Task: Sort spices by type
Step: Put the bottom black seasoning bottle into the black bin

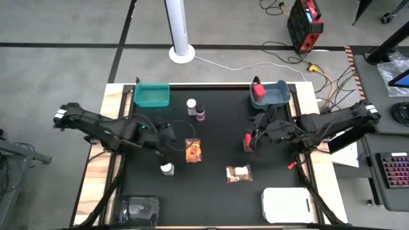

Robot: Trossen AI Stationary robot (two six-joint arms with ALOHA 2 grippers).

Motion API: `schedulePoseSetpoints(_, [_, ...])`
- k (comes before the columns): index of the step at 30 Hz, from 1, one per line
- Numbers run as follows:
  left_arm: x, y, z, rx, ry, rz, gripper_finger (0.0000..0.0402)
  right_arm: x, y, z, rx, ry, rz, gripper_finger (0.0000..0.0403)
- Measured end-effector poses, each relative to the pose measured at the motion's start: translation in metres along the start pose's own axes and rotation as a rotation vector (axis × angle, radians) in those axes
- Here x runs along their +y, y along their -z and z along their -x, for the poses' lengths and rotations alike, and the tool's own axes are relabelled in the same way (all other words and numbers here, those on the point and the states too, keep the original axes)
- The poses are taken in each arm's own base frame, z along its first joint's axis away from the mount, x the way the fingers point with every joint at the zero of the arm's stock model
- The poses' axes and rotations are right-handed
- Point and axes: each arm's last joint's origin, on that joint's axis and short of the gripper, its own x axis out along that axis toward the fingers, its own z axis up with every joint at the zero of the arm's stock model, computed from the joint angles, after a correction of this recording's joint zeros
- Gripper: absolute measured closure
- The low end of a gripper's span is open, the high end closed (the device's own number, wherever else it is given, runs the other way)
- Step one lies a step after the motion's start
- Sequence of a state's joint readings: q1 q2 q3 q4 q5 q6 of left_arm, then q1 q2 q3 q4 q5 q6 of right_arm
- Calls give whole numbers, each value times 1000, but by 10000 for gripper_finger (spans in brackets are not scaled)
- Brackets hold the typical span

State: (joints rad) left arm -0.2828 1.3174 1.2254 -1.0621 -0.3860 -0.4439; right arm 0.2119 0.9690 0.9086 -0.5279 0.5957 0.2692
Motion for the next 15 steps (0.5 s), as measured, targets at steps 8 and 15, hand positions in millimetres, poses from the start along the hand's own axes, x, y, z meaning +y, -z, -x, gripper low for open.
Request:
schedulePoseSetpoints(8, [9, 13, 17, 169, 65, -85, 402, 1, 22, -11, 55, 16, 9, 232])
schedulePoseSetpoints(15, [36, 52, 31, 13, 127, 19, 402, 2, 33, -15, 80, 28, 11, 241])
